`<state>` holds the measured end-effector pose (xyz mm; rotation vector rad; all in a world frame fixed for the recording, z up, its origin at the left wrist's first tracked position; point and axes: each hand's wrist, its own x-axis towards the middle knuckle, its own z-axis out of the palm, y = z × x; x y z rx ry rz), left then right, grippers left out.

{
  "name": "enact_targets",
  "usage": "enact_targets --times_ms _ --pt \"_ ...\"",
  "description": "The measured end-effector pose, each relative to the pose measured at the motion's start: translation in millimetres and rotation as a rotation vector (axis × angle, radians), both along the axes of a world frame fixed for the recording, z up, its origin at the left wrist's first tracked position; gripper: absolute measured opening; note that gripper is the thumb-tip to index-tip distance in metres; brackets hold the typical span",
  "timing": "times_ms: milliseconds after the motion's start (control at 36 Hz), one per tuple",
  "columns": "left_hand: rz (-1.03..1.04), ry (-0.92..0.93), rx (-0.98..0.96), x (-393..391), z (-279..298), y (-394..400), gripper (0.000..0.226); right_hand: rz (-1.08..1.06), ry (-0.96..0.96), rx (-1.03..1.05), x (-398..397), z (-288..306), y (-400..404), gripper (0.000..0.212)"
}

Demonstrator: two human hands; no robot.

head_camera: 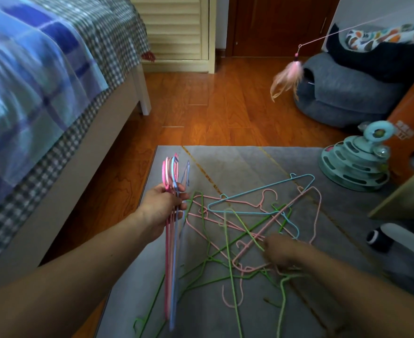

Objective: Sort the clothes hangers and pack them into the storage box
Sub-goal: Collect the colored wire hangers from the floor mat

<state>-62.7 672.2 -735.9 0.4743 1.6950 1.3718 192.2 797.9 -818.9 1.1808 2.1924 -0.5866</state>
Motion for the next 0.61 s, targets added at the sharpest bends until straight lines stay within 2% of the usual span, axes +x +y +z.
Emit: enact_targets --times_ms 83,111,194,278,333,389,500,556,611 --pt "-0.007 0.027 0.003 -4.3 1.8 0.2 0.025 -0.169 0.147 -0.281 -10.6 33.6 18.4 0.015" --pt "-0.011 0.038 0.006 -5.0 2.6 0.4 0.023 -0.261 0.232 -0.355 -13.1 43.8 24.0 0.018" --pt "-0.026 0.073 0.019 -6.4 4.8 2.3 0.019 -0.494 0.582 -0.502 -21.4 74.5 40.3 0.027" --pt "-0.031 0.101 0.042 -7.6 9.4 3.6 0.018 -0.677 0.89 -0.588 -30.9 92.8 58.3 0.014" --pt "-0.033 0.112 0.058 -11.4 13.9 3.5 0.018 -0.634 0.893 -0.544 -36.3 101.1 64.8 0.005" --pt "-0.049 0.135 0.065 -14.1 17.7 3.0 0.018 -0.573 0.814 -0.531 -37.9 104.7 66.2 0.005" --pt "-0.074 0.243 0.071 -25.3 22.0 -1.7 0.017 -0.48 0.621 -0.641 -38.8 102.5 60.4 0.01" --pt "-0.048 0.299 0.06 -36.4 20.0 -5.4 0.013 -0.536 0.637 -0.749 -38.6 105.6 53.8 0.012" --pt "-0.033 0.339 0.042 -47.5 18.0 -9.0 0.012 -0.66 0.781 -0.851 -39.5 111.2 48.5 0.009"
